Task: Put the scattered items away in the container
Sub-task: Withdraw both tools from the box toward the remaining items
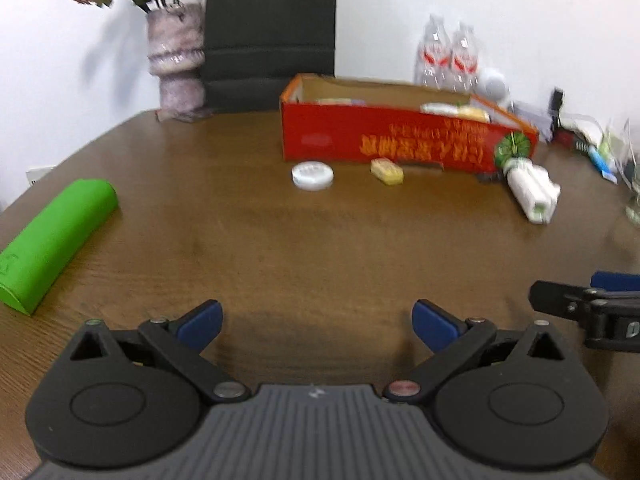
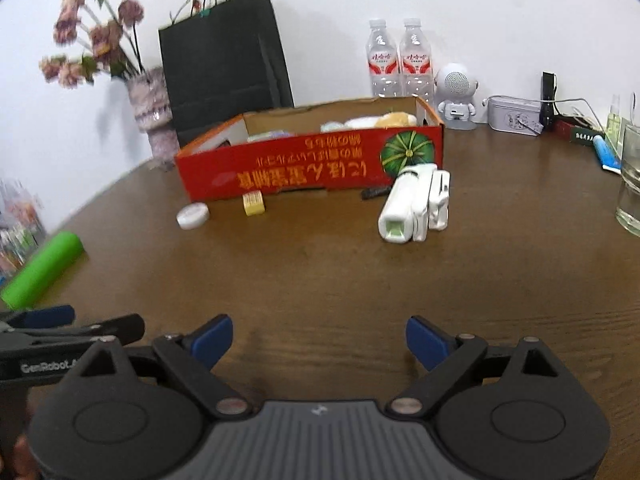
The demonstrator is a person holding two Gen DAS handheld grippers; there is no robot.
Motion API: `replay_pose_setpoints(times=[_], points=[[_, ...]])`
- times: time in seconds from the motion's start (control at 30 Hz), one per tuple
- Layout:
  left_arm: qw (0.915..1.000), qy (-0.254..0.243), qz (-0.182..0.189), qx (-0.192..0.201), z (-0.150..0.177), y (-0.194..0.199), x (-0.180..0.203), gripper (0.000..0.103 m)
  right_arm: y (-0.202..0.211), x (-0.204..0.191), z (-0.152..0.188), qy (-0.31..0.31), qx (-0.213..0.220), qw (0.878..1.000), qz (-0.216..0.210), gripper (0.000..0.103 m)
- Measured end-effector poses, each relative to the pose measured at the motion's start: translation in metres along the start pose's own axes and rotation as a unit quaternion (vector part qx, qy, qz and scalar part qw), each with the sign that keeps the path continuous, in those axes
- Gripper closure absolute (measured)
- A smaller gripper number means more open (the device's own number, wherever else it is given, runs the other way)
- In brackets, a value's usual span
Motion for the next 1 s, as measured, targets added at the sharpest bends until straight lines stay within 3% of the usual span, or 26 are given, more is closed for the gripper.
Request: replay_pose_setpoints(times=[0.2,1.0], points=[[0.9997,-0.017,0.006,-0.016,0.004,-0.0073,0.0079,0.0,-0.0043,-0.0064,0.0066,0.032,-0.005,0.999,0.023,0.001],[0.9997,-0.016,0.012,-0.017,0.0044,-0.0078,0.0086,0.0,-0.0042,-0.0094,0.0077,0.05,-0.007,0.998,0.03,0.0]])
Point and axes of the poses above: each gripper's, at about its wrist camera, not at the fingertips, and y roughly against the way its jaws point, x to its right, z to its underside, the point moved 4 cm from there along -y, roughly the way its jaws point, and after that the axes turned 9 degrees about z, right-handed, at the moved point
